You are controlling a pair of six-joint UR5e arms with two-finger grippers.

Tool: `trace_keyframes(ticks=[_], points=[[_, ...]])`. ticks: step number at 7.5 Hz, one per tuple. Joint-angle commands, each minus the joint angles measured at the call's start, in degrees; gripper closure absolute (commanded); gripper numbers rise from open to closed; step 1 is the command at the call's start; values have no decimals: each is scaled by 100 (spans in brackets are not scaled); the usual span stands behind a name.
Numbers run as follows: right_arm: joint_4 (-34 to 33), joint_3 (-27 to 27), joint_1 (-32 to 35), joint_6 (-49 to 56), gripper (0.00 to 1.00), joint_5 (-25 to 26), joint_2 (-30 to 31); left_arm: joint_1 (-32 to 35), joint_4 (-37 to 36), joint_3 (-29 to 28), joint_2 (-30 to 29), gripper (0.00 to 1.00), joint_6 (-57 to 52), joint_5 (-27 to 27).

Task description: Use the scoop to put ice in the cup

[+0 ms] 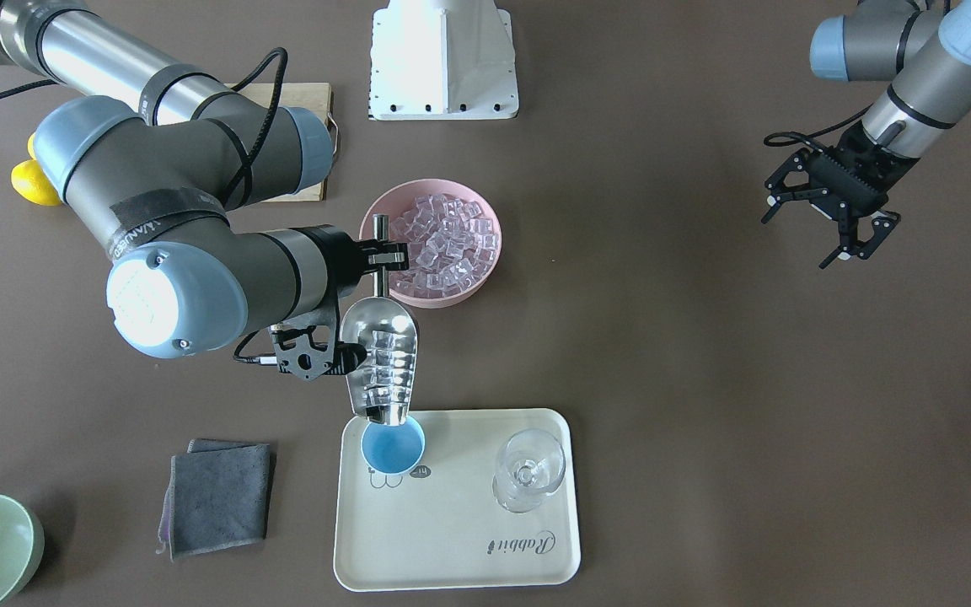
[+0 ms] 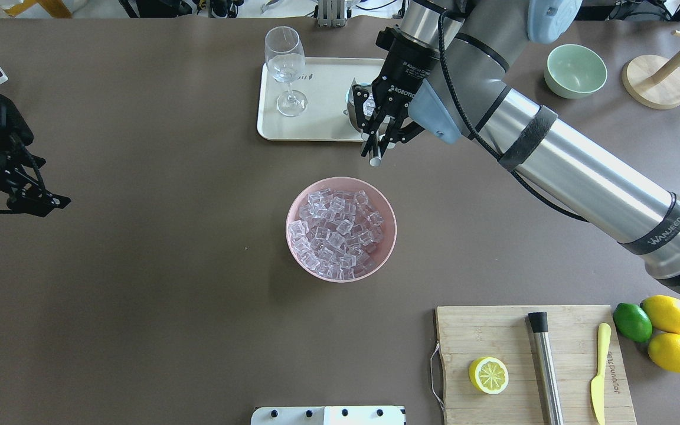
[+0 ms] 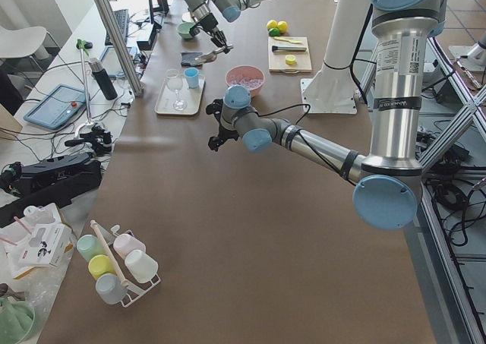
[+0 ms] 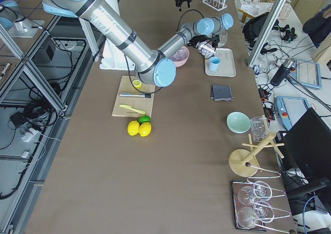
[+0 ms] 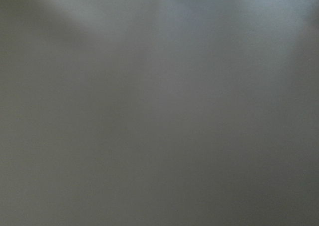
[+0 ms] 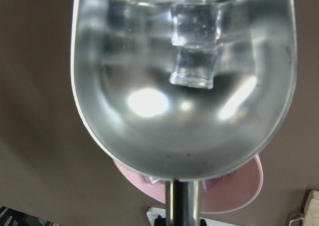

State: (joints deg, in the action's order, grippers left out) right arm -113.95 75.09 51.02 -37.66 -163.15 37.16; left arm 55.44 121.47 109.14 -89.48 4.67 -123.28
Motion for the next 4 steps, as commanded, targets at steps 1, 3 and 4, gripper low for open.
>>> trace_keyframes(ticks=[1,3,4], points=[[30,5,4,5,100,-391,80,457,-158,-50,281,1,17,40],[48,5,-4,-4,100,-628,98,704,-1251,-33,352,1,17,-38],[48,5,13,-4,100,-674,98,705,-1405,-7,352,1,17,-47]])
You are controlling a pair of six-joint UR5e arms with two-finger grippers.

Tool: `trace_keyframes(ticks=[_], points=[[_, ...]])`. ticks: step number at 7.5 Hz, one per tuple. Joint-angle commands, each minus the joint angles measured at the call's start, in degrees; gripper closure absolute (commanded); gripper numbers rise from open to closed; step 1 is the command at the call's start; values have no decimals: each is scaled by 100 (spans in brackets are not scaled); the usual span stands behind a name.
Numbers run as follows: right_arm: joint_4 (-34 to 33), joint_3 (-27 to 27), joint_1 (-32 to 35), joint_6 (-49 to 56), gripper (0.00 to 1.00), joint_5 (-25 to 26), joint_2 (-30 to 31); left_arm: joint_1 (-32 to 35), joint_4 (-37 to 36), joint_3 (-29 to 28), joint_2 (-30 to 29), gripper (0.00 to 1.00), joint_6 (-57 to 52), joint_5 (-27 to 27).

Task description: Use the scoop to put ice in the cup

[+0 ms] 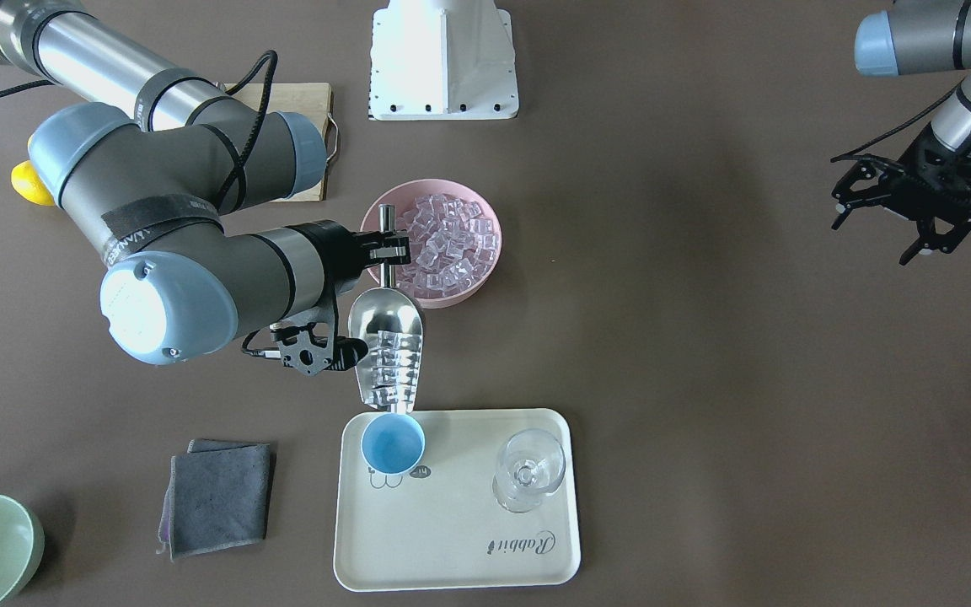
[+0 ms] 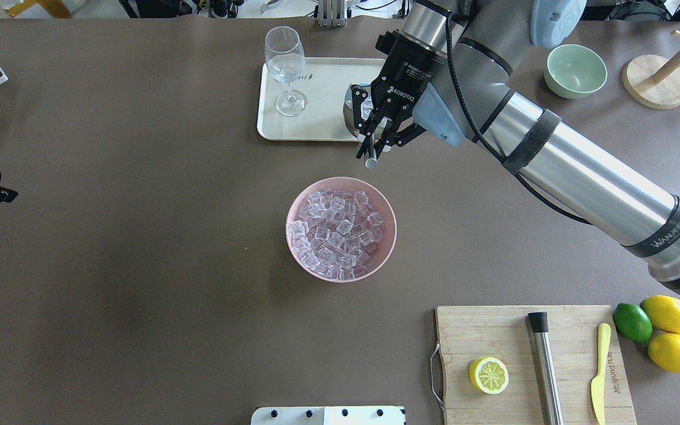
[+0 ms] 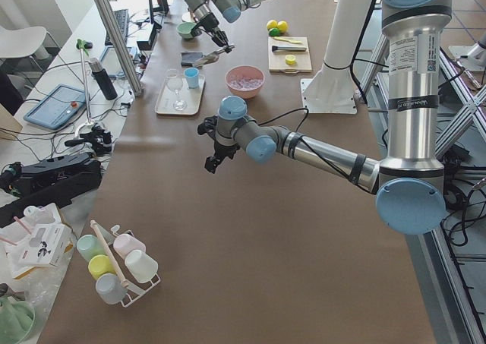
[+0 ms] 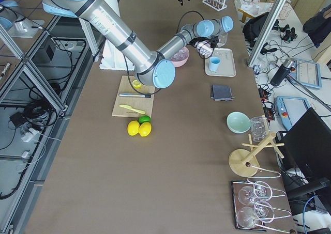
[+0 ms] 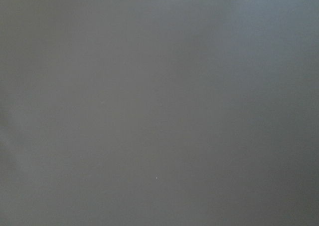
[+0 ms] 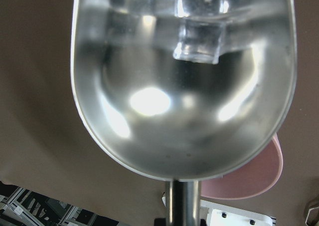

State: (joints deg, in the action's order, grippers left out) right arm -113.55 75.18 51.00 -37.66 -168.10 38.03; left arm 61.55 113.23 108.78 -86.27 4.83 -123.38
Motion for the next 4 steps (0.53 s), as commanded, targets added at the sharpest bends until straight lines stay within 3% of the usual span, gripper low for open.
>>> trace_keyframes(ticks=[1,4], points=[[17,-4,67,-5,100,-196,12,102,-592,3,32,1,18,-37],[25,-4,120,-5,100,-223,12,94,-600,-287,40,1,175,-37]])
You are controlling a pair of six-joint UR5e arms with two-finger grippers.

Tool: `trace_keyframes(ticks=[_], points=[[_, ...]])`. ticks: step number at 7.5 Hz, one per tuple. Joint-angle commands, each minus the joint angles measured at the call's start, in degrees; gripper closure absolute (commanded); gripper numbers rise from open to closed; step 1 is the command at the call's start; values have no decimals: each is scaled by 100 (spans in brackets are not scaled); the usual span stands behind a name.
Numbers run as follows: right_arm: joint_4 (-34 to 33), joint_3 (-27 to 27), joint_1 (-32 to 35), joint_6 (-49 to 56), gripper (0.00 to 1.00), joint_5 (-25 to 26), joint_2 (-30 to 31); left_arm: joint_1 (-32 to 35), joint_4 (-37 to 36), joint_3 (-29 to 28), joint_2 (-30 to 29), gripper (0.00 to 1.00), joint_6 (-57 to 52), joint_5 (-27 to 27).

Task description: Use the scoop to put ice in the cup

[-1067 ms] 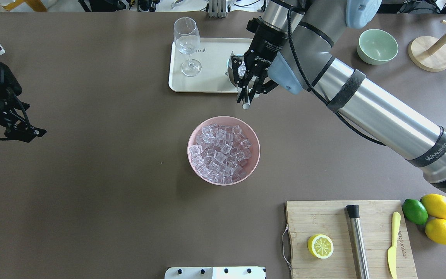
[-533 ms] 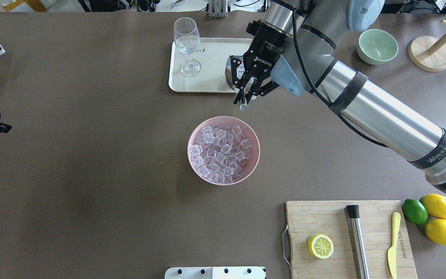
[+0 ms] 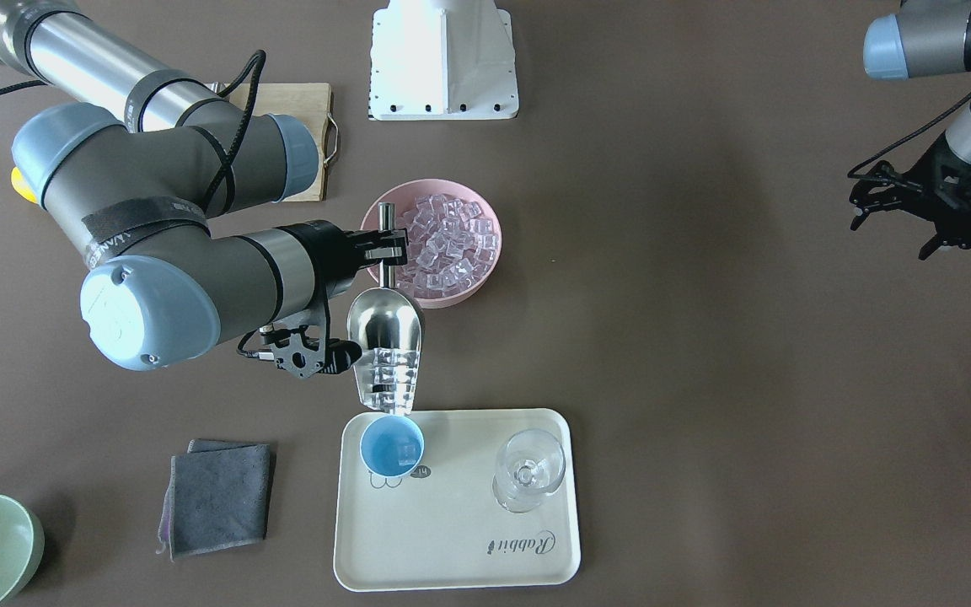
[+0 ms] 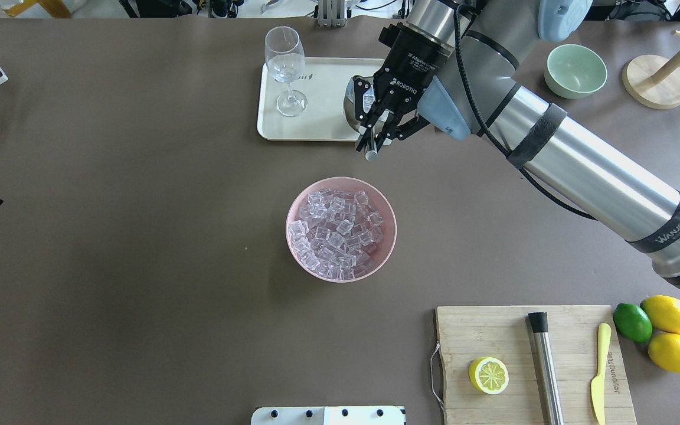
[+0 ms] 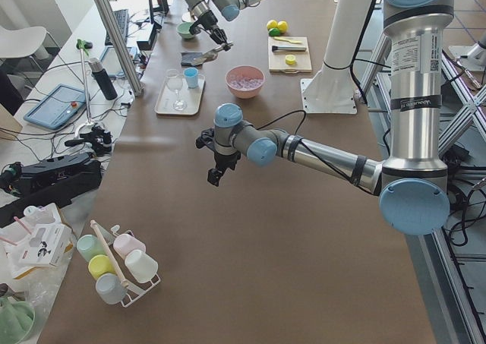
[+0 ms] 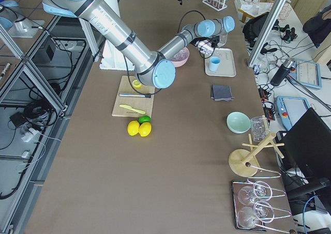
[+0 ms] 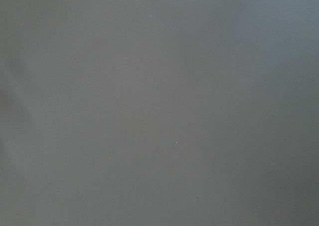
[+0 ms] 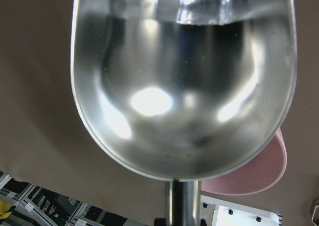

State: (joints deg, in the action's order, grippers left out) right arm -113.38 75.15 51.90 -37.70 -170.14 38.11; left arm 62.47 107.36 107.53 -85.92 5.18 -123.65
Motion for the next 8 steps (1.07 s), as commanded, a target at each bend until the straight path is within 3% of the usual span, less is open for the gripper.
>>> trace_keyframes(ticks=[1,4,8], points=[[9,0,30,0,100,-36,3,2,-14,-153,-4,1,411,-19],[253,-9,66,-26,100,-362,161,19,12,-144,14,1,519,-193],[299,-18,92,-44,100,-836,258,736,-232,-601,-4,1,519,-1263]])
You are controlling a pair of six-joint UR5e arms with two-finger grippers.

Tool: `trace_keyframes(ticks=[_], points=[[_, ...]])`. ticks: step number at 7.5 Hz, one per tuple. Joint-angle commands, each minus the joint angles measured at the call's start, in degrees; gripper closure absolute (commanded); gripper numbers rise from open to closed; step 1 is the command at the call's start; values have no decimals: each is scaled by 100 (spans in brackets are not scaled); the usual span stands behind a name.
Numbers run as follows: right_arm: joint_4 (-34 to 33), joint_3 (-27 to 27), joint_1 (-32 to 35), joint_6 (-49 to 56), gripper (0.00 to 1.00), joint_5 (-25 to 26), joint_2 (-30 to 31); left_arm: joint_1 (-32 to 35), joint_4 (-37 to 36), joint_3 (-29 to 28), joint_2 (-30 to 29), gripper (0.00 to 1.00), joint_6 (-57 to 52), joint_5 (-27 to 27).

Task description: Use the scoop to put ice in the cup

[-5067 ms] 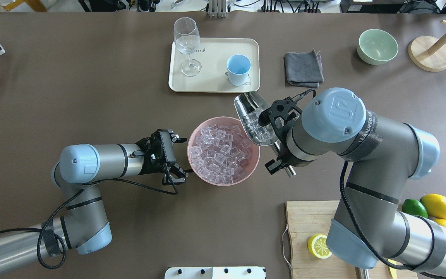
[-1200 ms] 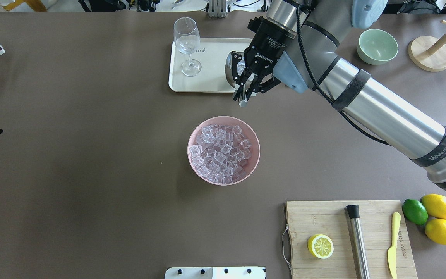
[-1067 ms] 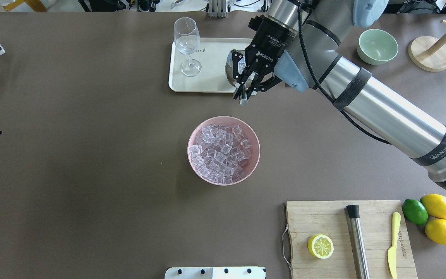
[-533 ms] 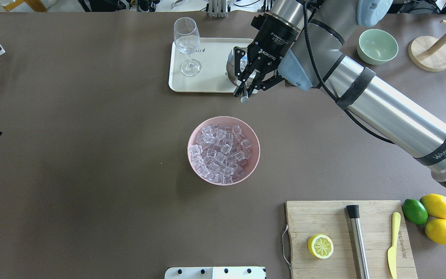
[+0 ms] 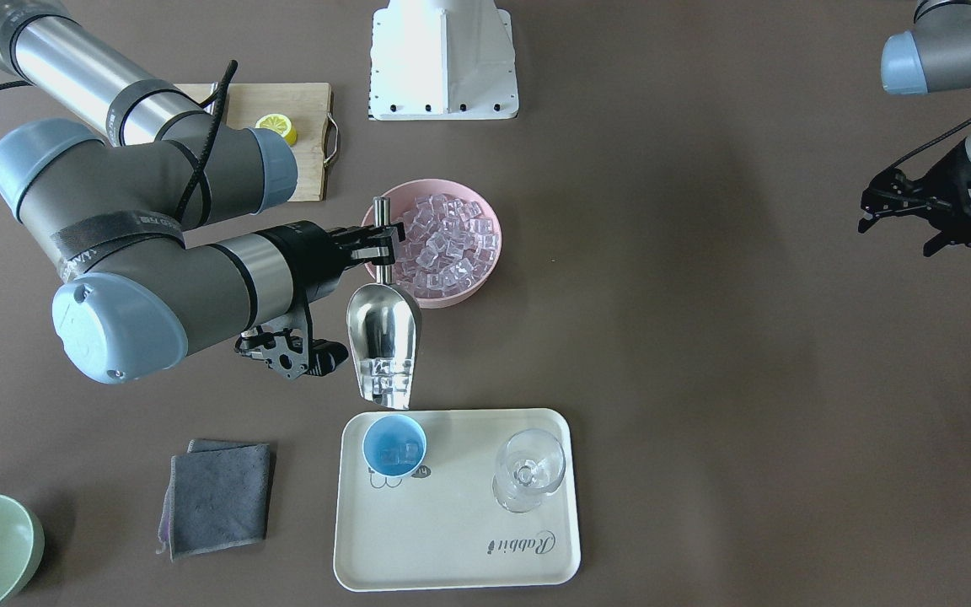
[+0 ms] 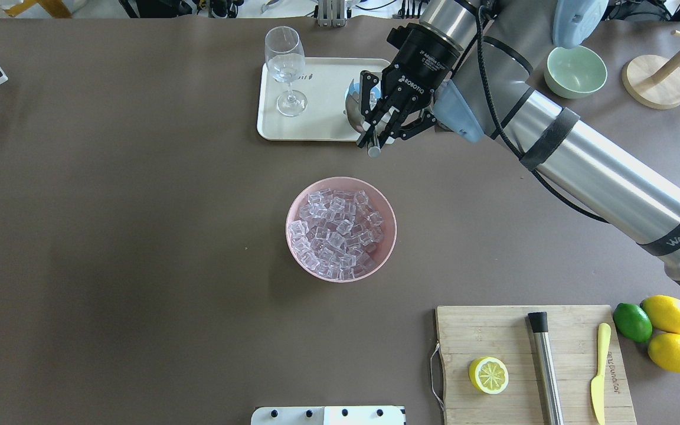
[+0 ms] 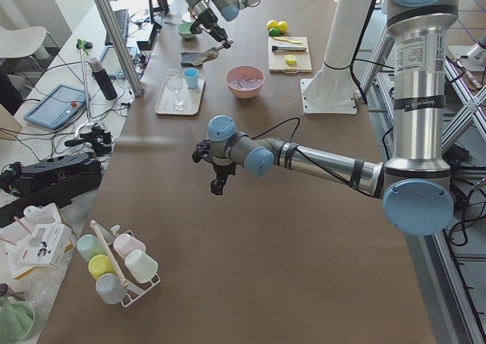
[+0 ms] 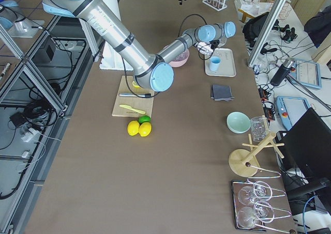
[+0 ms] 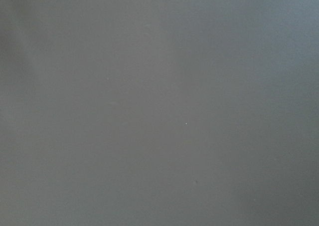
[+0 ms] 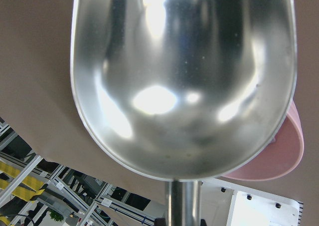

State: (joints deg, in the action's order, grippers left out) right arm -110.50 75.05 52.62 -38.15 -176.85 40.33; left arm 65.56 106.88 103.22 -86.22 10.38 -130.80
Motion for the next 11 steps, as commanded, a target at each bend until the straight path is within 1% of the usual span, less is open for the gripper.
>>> trace_keyframes(ticks=[1,2,3,5,7,8,9,10,11], points=[[20,-17,29,1,100,-174,36,927,-446,-179,113,1,-1,-761],[20,-17,29,1,100,-183,36,1219,-649,-162,158,1,-44,-781],[20,-34,55,1,100,-287,54,1805,-799,-144,332,1,-62,-816],[239,-35,64,-16,100,-297,124,2389,-992,-223,439,1,-71,-798],[249,-35,56,-17,100,-288,142,2592,-1422,-189,422,1,-71,-798],[266,-26,56,-17,100,-288,151,2654,-1433,-188,430,1,-71,-807],[423,18,56,-25,100,-236,194,2690,-1442,-214,439,1,-71,-816],[625,227,64,-112,100,147,308,2733,-1442,-215,439,1,-71,-816],[661,838,56,-409,100,812,579,2743,-1442,-215,457,1,-71,-816]])
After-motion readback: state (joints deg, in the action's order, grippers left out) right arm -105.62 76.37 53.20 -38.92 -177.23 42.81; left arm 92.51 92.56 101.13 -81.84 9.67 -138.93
